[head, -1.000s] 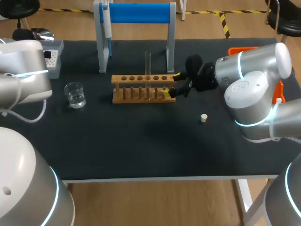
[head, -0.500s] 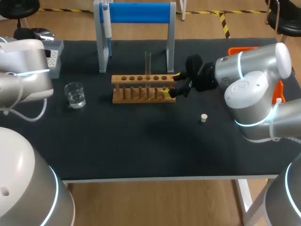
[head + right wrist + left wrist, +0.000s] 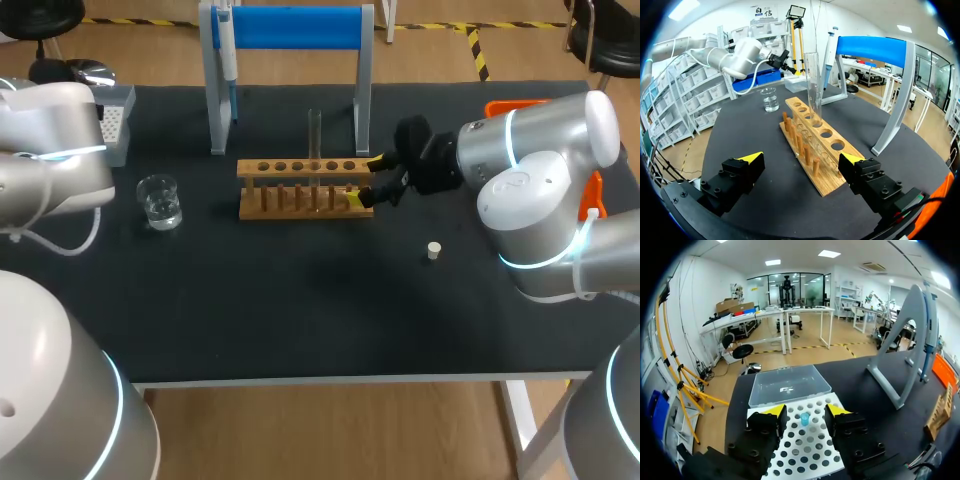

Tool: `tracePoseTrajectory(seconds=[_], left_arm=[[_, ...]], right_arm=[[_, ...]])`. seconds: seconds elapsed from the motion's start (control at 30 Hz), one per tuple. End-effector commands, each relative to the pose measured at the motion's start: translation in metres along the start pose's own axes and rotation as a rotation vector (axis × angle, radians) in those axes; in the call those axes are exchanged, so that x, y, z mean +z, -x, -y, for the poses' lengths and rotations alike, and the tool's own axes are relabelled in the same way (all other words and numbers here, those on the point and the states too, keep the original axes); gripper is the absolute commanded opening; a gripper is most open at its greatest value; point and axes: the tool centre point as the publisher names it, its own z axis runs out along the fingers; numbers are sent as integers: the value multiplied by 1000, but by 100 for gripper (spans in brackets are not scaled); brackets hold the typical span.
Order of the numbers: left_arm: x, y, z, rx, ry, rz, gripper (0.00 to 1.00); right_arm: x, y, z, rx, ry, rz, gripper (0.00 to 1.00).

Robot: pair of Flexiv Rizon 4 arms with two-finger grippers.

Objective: Invert the test tube, pick up the pipette, mount the tip to pipette, aspirate from beaker and dispense into the tube, eject the tip, return the pipette, and cap with the stopper.

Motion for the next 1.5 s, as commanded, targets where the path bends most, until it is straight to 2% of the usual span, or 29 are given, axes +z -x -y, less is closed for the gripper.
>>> tracePoseTrajectory(seconds=[0.03, 1.5], left_arm=[[3, 0, 0, -3, -2, 4, 46], [12, 4, -2, -13, 4, 9, 41]], right_arm=[[-1, 0, 0, 0, -1, 0, 100], [-1, 0, 0, 0, -1, 0, 100]])
